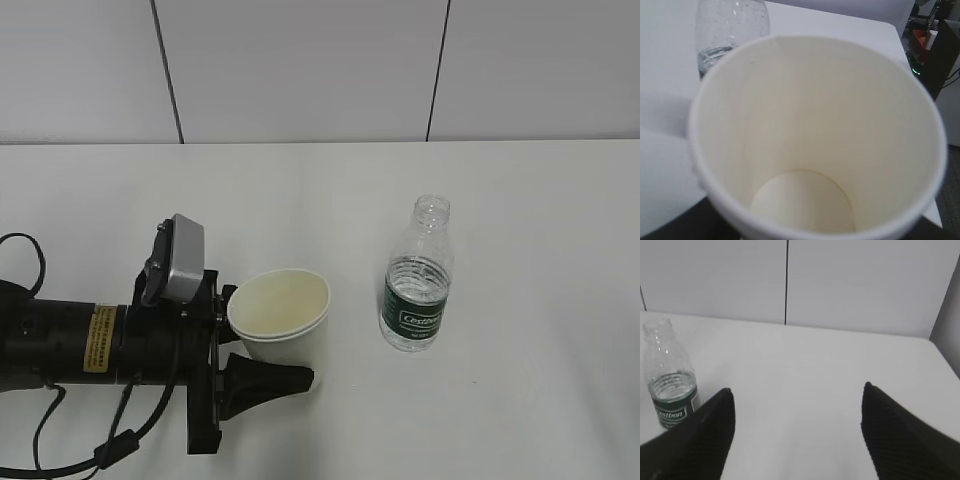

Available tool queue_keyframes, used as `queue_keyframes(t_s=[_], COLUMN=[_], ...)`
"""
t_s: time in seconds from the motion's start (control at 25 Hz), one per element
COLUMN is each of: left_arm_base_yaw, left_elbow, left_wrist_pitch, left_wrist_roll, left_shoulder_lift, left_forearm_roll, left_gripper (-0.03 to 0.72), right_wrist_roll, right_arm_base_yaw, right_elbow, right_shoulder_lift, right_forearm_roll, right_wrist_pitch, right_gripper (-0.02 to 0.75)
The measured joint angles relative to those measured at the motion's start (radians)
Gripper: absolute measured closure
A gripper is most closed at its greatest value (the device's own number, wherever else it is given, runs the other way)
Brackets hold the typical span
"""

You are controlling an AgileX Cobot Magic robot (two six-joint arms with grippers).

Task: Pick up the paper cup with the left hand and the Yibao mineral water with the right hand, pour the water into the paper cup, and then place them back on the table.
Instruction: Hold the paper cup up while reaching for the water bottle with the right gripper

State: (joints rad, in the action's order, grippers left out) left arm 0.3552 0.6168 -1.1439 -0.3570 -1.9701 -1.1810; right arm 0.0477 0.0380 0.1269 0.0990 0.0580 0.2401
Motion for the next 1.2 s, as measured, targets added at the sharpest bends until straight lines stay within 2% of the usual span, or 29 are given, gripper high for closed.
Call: queue_keyframes(t_s=[0.12, 0.36, 0.64, 0.88, 1.2], left_arm_base_yaw=[0.0, 0.0, 0.0, 0.0, 0.0], left_elbow=[0.0, 0.0, 0.0, 0.0, 0.0], left_wrist_pitch=[0.0, 0.0, 0.0, 0.0, 0.0], left_wrist_roll=[0.0, 0.0, 0.0, 0.0, 0.0], left_shoulder_lift=[0.0, 0.0, 0.0, 0.0, 0.0], left_forearm_roll=[0.002, 0.002, 0.003, 0.004, 0.004], left_gripper=[0.263, 0.263, 0.264, 0.264, 0.264], right_wrist_roll=[0.0, -0.019, -0.129, -0.141, -0.074], right_arm_base_yaw=[0.0, 0.0, 0.0, 0.0, 0.0], right_elbow=[0.0, 0.0, 0.0, 0.002, 0.005], right_shoulder_lift=[0.127, 0.392, 0.748, 1.042, 1.388], right_forearm_roll=[0.0, 0.002, 0.214, 0.293, 0.374], right_wrist_pitch=[-0.067, -0.327, -0.665, -0.997, -1.314], right_gripper=[0.161, 0.161, 0.161, 0.161, 0.161])
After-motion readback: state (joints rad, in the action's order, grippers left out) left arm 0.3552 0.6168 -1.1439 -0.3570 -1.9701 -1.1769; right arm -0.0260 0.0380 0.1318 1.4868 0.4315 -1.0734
